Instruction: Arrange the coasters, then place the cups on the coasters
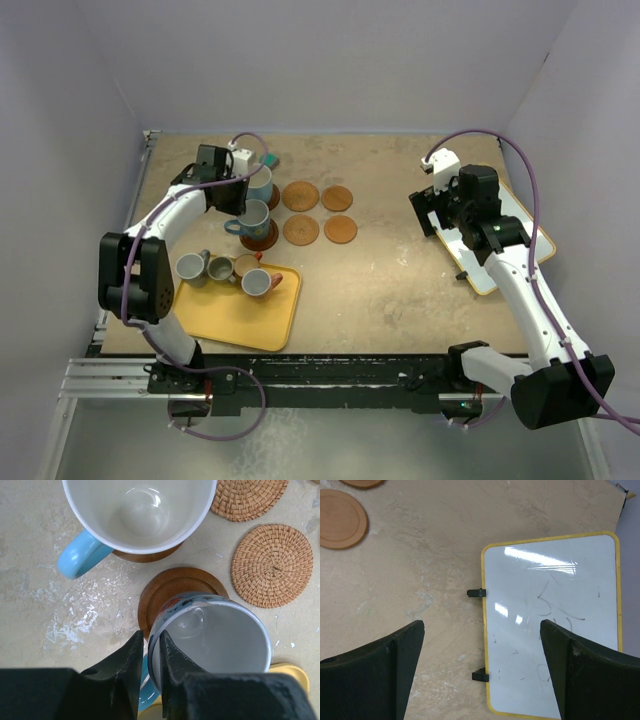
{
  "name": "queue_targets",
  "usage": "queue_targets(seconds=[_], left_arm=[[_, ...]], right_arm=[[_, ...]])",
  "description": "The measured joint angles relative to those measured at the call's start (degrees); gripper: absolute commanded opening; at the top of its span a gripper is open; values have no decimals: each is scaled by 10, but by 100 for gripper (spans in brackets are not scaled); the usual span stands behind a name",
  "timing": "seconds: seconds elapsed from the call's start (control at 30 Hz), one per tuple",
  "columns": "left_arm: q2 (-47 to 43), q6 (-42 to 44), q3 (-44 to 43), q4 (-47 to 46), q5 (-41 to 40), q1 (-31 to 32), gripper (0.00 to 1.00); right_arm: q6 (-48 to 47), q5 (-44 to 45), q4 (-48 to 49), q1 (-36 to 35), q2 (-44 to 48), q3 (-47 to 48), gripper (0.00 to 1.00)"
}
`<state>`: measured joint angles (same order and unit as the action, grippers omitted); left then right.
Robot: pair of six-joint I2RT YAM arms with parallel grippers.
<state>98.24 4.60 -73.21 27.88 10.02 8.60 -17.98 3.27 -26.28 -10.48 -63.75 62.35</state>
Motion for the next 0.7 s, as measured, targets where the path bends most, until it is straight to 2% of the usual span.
queue_targets(seconds=[0.27,0.47,0.7], left_arm=[[-13,1,0,0,-1,0,26],[-24,5,0,0,-9,0,42],[-80,13,17,-5,-28,-3,63]], right_arm=[[0,0,0,0,0,0,100],[0,0,0,0,-4,0,100],[0,0,0,0,-5,0,100]])
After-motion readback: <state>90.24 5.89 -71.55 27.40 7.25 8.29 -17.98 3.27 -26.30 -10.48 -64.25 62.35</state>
